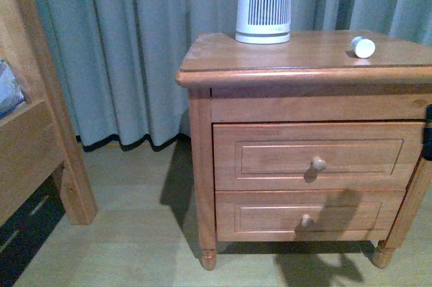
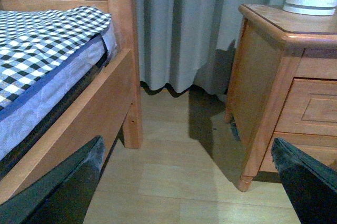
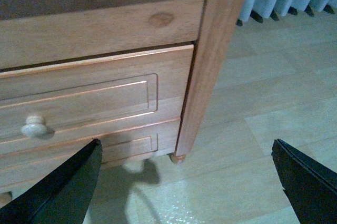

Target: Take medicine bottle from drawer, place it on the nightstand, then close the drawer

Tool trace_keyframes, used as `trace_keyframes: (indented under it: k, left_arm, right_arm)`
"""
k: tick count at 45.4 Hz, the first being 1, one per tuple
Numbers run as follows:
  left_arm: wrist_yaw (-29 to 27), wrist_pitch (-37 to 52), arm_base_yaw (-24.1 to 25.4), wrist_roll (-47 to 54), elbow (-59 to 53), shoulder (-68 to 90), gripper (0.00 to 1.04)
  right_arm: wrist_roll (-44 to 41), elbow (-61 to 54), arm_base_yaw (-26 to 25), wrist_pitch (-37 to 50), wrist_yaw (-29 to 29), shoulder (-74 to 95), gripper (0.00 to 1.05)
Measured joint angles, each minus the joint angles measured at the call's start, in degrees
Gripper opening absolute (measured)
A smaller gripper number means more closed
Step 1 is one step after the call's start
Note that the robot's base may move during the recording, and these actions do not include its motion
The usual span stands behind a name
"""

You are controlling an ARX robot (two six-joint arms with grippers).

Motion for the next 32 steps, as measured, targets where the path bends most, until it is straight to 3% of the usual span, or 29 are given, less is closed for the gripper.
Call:
trace_keyframes:
  k: [12, 20, 25, 32]
  left_arm:
    - [0.0, 0.0, 0.0, 0.0, 0.0, 0.0, 0.98]
    - [0.0, 0.0, 0.0, -0.02, 0.0, 0.0, 0.98]
    - [0.0, 0.0, 0.0, -0.02, 0.0, 0.0, 0.98]
    - [0.0, 0.0, 0.0, -0.02, 0.0, 0.02, 0.98]
  right_arm:
    - [-0.61, -17.35, 2.86, -16.7, -2.75, -40.61, 0.98]
    - [-1.77, -24.79, 9.94, -25.83, 3.08, -62.23, 0.98]
    - [-0.13, -30.27, 18.47, -37.81, 9.97, -80.54, 0.98]
    - [1.38, -33.27, 18.12, -39.54, 9.94, -87.32, 0.98]
